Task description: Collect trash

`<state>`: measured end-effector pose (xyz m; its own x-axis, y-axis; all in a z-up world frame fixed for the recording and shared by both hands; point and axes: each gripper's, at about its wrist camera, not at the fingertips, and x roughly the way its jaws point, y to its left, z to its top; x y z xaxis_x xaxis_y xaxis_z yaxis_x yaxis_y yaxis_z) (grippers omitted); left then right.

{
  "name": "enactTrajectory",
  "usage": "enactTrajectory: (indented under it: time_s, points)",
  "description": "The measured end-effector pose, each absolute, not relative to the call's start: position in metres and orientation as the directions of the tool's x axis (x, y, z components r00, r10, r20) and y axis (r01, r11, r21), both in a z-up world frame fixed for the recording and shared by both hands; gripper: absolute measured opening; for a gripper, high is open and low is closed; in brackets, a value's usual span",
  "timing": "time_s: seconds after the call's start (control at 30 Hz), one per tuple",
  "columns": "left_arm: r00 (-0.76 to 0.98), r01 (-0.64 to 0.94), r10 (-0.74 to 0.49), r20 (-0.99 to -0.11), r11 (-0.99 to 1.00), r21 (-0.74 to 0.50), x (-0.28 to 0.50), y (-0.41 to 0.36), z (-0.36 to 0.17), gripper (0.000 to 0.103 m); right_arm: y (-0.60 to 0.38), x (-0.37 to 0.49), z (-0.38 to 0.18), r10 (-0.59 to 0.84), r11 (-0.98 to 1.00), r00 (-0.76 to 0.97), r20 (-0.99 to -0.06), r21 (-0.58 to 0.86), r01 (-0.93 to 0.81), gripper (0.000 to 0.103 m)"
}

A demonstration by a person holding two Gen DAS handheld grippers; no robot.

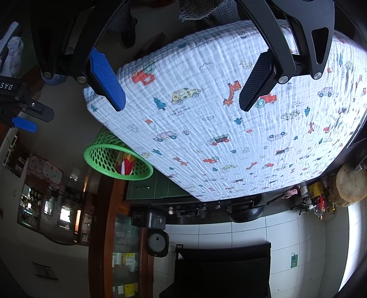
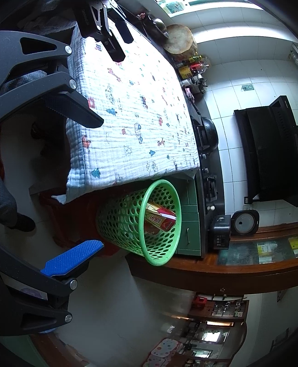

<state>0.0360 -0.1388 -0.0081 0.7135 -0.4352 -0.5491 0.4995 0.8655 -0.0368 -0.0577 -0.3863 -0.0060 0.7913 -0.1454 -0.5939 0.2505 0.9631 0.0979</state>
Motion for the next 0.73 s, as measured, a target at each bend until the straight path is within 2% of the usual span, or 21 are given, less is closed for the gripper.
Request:
enactTrajectory:
  time_s: [0.73]
  points:
    - [0.732,0.491,-0.427,-0.531,0.871,-0.023,0.0318,-0.1388,-0.0065,0.098,-0.3833,-0.0565,-0.0113,-0.141,0.965,0.788,-0.599,0.095,0.245,0.095]
